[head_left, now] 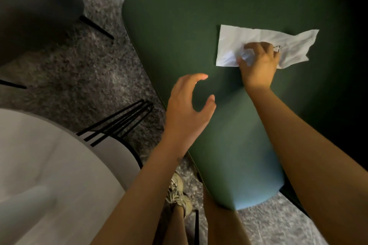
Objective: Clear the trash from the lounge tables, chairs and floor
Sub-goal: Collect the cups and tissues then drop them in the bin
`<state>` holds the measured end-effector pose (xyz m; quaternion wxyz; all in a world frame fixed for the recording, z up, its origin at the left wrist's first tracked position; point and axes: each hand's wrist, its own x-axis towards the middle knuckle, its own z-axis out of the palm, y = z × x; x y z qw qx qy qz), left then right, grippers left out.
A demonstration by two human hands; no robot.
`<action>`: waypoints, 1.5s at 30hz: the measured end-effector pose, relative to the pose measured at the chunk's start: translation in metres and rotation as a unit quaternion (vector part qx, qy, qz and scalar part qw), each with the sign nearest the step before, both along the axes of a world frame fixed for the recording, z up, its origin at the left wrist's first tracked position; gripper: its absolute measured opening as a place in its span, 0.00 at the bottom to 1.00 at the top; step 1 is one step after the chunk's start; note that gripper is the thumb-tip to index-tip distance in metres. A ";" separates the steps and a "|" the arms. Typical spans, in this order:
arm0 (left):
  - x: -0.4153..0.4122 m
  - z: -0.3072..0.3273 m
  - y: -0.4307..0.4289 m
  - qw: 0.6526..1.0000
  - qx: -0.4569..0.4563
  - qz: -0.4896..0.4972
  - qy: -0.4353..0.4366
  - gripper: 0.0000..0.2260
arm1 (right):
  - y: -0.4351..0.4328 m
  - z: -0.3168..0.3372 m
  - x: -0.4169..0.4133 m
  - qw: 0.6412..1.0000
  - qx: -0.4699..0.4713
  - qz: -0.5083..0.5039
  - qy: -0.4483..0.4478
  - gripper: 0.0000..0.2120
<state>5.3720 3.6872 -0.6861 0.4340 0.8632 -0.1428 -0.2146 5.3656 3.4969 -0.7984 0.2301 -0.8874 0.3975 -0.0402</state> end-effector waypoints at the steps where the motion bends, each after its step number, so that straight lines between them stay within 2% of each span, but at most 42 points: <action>1: -0.001 -0.001 0.000 1.000 0.003 0.000 0.004 0.15 | 0.000 0.000 -0.001 1.000 -0.001 -0.001 -0.013 0.13; 3: -0.001 0.000 0.001 1.000 0.002 0.001 0.008 0.15 | -0.001 0.001 -0.002 1.000 0.000 -0.014 -0.017 0.11; 5: -0.001 0.003 0.002 1.000 -0.004 0.001 0.006 0.14 | -0.001 0.004 0.002 0.999 0.006 -0.032 0.015 0.11; 9: 0.002 0.016 0.008 1.000 -0.018 0.017 -0.003 0.14 | 0.015 0.024 0.007 0.996 0.073 -0.032 0.047 0.10; 12: 0.008 0.030 0.015 0.999 -0.025 0.024 -0.010 0.18 | 0.051 0.058 0.002 0.987 0.139 0.066 -0.037 0.06; 15: 0.013 0.046 0.025 0.999 -0.041 0.012 -0.015 0.22 | 0.090 0.104 -0.011 0.958 0.199 0.149 -0.143 0.04; 18: 0.015 0.062 0.042 0.999 -0.029 0.037 -0.001 0.21 | 0.116 0.147 -0.019 0.916 0.305 0.150 -0.214 0.07; 21: 0.013 0.081 0.062 0.996 -0.054 0.066 0.021 0.21 | 0.137 0.183 -0.016 0.845 0.437 0.138 -0.276 0.11; 23: 0.010 0.095 0.078 0.994 -0.084 0.074 0.018 0.20 | 0.151 0.203 -0.011 0.806 0.490 0.130 -0.305 0.11; 26: 0.002 0.112 0.105 0.987 -0.106 0.124 0.000 0.17 | 0.179 0.228 -0.003 0.728 0.582 0.115 -0.343 0.08; 28: -0.007 0.123 0.124 0.982 -0.091 0.167 -0.018 0.12 | 0.199 0.241 -0.001 0.702 0.613 0.120 -0.342 0.08; 31: -0.023 0.137 0.159 0.974 -0.049 0.211 -0.074 0.06 | 0.234 0.252 -0.008 0.717 0.599 0.153 -0.321 0.12; 34: -0.037 0.148 0.198 0.966 -0.025 0.238 -0.100 0.05 | 0.267 0.261 -0.020 0.744 0.538 0.230 -0.323 0.21; 37: -0.049 0.155 0.230 0.935 0.056 0.273 -0.220 0.05 | 0.296 0.264 -0.032 0.769 0.463 0.326 -0.298 0.17; 39: -0.058 0.155 0.250 0.913 0.109 0.289 -0.267 0.05 | 0.313 0.263 -0.040 0.773 0.440 0.360 -0.281 0.13; 45: -0.076 0.137 0.292 0.919 0.033 0.365 -0.144 0.08 | 0.362 0.244 -0.053 0.819 0.302 0.406 -0.272 0.11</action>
